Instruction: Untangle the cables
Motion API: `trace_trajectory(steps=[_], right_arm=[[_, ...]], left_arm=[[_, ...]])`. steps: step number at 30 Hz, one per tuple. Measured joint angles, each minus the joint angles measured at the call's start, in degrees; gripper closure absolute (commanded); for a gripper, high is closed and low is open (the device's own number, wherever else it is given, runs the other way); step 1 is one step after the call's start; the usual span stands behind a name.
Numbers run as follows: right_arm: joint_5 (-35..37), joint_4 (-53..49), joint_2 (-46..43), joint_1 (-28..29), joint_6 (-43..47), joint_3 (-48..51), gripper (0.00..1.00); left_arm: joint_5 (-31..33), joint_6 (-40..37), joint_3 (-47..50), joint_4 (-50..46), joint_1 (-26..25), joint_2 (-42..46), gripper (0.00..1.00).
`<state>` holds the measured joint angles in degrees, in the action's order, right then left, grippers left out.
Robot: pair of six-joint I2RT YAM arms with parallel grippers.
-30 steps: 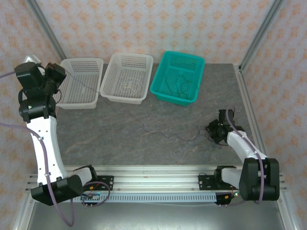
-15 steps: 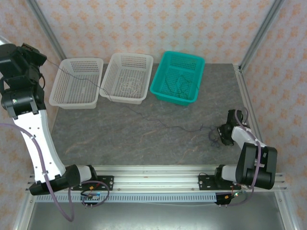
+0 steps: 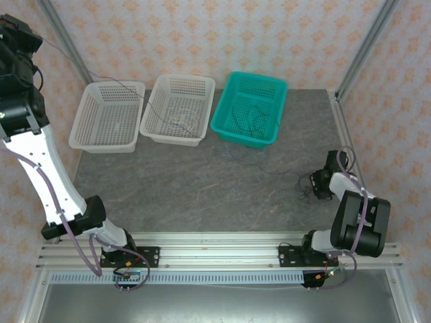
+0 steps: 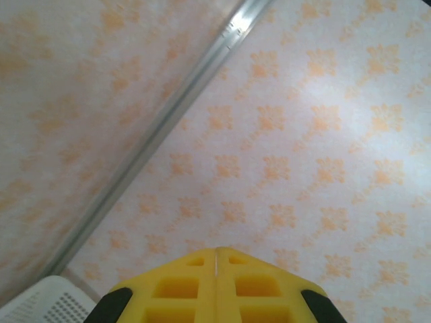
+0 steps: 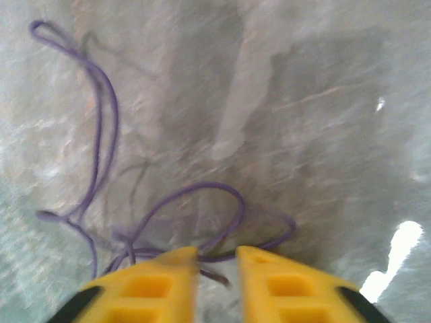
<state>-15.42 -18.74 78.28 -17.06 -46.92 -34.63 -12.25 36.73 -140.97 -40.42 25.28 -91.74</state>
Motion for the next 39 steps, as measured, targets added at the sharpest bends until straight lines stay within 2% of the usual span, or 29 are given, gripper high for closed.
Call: trace_trajectory(steps=[5,7,9,12,16,19,21,25,29,32,36,39], right_arm=[[-9.77,0.22,-5.77,4.94,8.44,0.02,0.27],[-10.97,-1.31,-11.61,7.67,11.54,0.0,0.11],[-9.73,-4.28,-19.23,11.65,14.14,-0.92,0.01],[-5.86,-7.5,-26.86,19.45,17.16,-4.63,0.01],[-2.08,-7.56,-29.53,31.17,21.0,-9.46,0.01],[-1.14,-4.5,-25.38,41.22,25.83,-11.93,0.01],[-0.76,-2.14,-19.34,47.52,29.7,-14.16,0.01],[1.46,-0.26,-2.91,54.21,37.75,-20.57,0.01],[5.31,-1.88,12.02,56.46,44.81,-26.56,0.01],[8.33,-4.0,19.54,57.22,49.35,-29.27,0.01],[9.27,-6.82,25.99,57.53,53.72,-31.52,0.0],[8.72,-8.96,29.22,57.53,55.58,-33.35,0.08]], left_arm=[[-6.86,1.18,6.88,2.38,-2.64,-2.64,1.0],[-7.85,0.68,12.17,3.28,-5.49,-2.05,1.0],[-8.87,0.11,17.97,4.35,-8.74,-0.96,1.0],[-10.01,-0.59,24.44,5.31,-12.44,1.36,1.0],[-10.05,-0.79,28.2,6.29,-14.53,5.2,1.0],[-10.05,-1.01,28.44,7.04,-15.19,8.33,1.0],[-10.01,-1.36,28.44,7.52,-15.43,10.34,1.0],[-9.84,-2.6,28.44,7.69,-15.43,12.98,1.0],[-9.81,-3.85,28.79,7.56,-15.43,13.77,1.0],[-9.81,-4.24,30.16,7.34,-15.43,13.92,1.0],[-9.77,-5.29,32.11,7.04,-15.43,13.94,1.0],[-9.64,-5.77,32.72,6.84,-15.43,13.94,1.0]])
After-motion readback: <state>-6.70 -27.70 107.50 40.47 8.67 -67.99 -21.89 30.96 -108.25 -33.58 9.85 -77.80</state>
